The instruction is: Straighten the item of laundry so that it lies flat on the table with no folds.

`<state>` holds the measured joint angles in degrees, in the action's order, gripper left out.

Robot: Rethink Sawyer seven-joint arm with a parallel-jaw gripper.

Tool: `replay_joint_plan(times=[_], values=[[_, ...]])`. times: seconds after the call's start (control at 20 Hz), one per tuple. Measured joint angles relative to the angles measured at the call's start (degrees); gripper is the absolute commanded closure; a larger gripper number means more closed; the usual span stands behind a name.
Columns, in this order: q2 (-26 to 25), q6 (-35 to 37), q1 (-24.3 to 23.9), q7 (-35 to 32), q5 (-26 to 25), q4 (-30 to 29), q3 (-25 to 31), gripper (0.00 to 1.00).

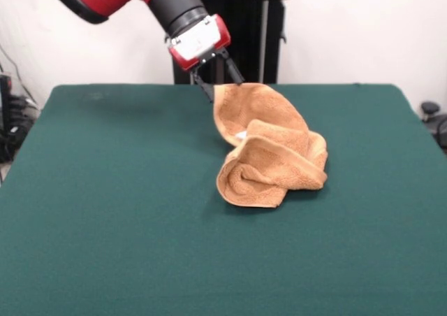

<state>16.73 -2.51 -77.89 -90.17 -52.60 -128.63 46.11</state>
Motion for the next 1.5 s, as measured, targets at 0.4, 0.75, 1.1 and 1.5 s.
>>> replay_joint_plan(times=[0.4,0.75,1.1,1.5], values=[[0.75,0.00,0.76,0.00,-0.01,0.14,0.00,0.00],[1.17,0.00,2.11,0.00,-0.88,0.14,-0.21,1.00],[1.37,-0.01,3.46,0.00,-1.04,0.15,-0.66,1.00],[1.44,-0.01,4.23,0.00,-1.04,0.15,-1.41,1.00]])
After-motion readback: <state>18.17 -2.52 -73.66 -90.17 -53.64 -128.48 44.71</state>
